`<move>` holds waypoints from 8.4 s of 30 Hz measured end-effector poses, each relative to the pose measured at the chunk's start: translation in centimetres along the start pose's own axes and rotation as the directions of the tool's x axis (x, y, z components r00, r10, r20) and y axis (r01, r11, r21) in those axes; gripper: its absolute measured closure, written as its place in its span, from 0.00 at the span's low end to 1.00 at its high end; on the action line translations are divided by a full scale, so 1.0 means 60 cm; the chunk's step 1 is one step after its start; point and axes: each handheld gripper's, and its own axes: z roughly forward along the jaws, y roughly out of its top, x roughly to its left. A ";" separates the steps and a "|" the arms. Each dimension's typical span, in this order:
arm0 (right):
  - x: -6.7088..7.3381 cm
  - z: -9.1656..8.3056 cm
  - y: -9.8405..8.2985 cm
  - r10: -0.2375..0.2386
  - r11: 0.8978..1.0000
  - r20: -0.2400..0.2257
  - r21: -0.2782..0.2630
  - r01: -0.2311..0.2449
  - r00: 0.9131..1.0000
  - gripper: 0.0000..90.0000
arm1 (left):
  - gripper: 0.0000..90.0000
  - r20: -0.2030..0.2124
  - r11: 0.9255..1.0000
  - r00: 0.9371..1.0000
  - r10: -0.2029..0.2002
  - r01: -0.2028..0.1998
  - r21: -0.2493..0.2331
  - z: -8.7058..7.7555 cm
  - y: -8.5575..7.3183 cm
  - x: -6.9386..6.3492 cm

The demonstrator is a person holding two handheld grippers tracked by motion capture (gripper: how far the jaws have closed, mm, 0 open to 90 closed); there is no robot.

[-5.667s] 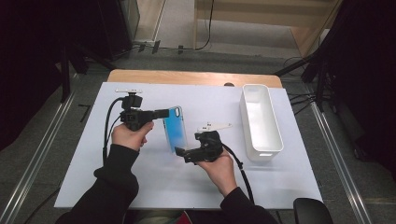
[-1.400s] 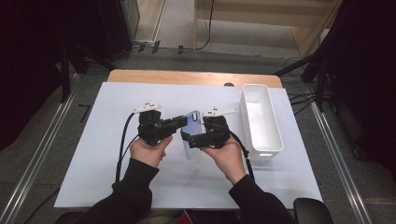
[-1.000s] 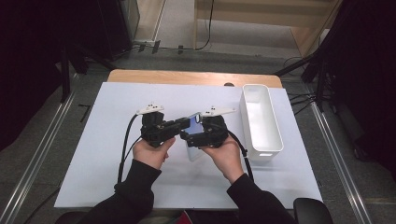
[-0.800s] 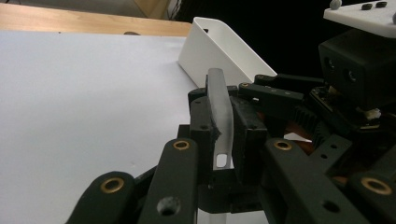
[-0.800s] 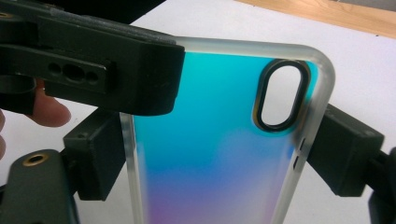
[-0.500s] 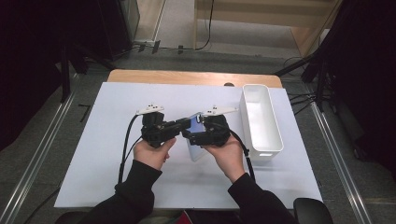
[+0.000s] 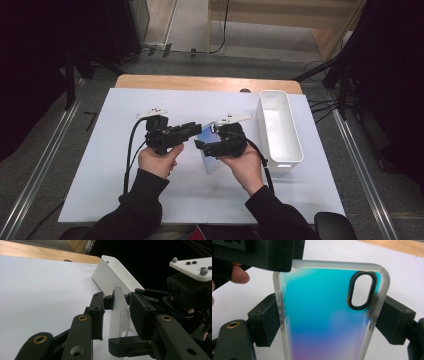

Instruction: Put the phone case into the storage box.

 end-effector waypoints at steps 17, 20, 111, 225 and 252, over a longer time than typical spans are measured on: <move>-0.008 -0.004 -0.006 0.012 0.999 -0.008 0.035 -0.011 1.000 0.16 | 0.58 -0.012 0.999 0.999 -0.034 0.034 0.022 -0.019 0.017 0.019; -0.009 -0.007 -0.007 0.012 0.999 -0.011 0.037 -0.012 1.000 0.16 | 0.55 -0.021 0.998 0.999 -0.044 0.044 0.035 -0.021 0.017 0.027; -0.052 -0.078 0.002 -0.043 0.996 -0.224 0.070 0.060 0.974 0.16 | 0.37 0.072 0.900 0.970 0.230 -0.241 0.365 -0.088 -0.096 0.093; -0.250 -0.228 0.026 0.213 0.975 0.229 -0.119 -0.190 0.950 0.16 | 0.32 0.029 0.912 0.983 0.180 -0.178 0.370 -0.122 -0.116 0.107; -0.299 -0.187 0.057 0.226 0.972 0.311 -0.134 -0.193 0.923 0.16 | 0.32 0.033 0.914 0.985 0.172 -0.172 0.367 -0.121 -0.117 0.110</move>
